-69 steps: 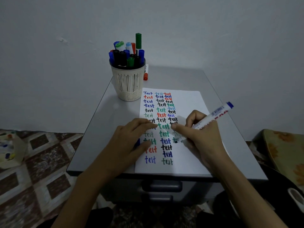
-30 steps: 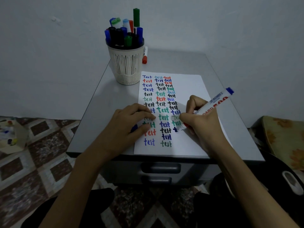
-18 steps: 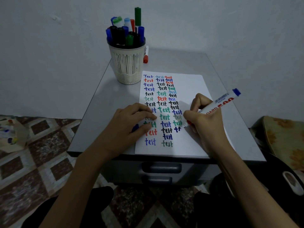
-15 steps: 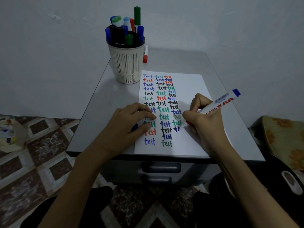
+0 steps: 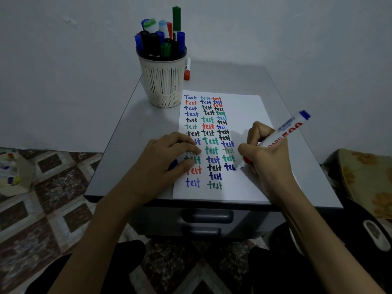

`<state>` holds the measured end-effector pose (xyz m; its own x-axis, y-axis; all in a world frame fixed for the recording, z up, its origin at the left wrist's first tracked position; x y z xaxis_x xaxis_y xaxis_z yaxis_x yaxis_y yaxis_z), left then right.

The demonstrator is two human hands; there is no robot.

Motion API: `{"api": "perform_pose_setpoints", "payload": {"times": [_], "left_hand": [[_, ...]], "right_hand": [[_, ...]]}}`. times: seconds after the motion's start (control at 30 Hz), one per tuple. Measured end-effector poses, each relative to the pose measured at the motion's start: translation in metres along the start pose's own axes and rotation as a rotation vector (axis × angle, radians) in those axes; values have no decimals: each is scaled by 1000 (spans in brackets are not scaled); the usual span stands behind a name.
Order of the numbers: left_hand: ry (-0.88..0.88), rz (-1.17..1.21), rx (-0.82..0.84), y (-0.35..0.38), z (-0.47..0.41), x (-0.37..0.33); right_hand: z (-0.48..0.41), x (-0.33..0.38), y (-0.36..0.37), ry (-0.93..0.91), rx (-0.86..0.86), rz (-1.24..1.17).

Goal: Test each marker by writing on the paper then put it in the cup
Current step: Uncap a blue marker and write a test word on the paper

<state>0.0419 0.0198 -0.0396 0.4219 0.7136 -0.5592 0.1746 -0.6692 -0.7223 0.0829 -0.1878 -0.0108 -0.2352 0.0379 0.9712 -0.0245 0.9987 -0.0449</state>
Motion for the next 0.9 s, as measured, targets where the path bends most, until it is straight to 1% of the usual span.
{"api": "perform_pose_setpoints", "payload": {"times": [0.1, 0.27, 0.33, 0.67, 0.77, 0.9], "left_hand": [[1, -4, -1, 0, 0, 0], [6, -7, -1, 0, 0, 0], [6, -7, 0, 0, 0, 0], [4, 0, 7, -1, 1, -1], [2, 8, 5, -2, 1, -2], [-26, 54, 12, -6, 0, -7]], "right_hand": [[0, -1, -2, -8, -34, -24], [0, -4, -2, -26, -93, 34], [-1, -4, -4, -12, -105, 6], [-1, -4, -2, 9, -63, 8], [-2, -3, -4, 23, -77, -64], [-2, -1, -10, 101, -188, -266]]}}
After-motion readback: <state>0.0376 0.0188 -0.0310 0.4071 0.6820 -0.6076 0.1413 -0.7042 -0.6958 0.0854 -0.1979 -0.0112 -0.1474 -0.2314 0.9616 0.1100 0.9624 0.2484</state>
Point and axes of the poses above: each hand's wrist, its own z-axis away from the middle knuckle, its own y-axis out of the palm, x = y × z, the point moved 2 cm from there along -z, towards the middle knuckle, and after that the axes turned 5 degrees about -x, right-handed, at the moved point
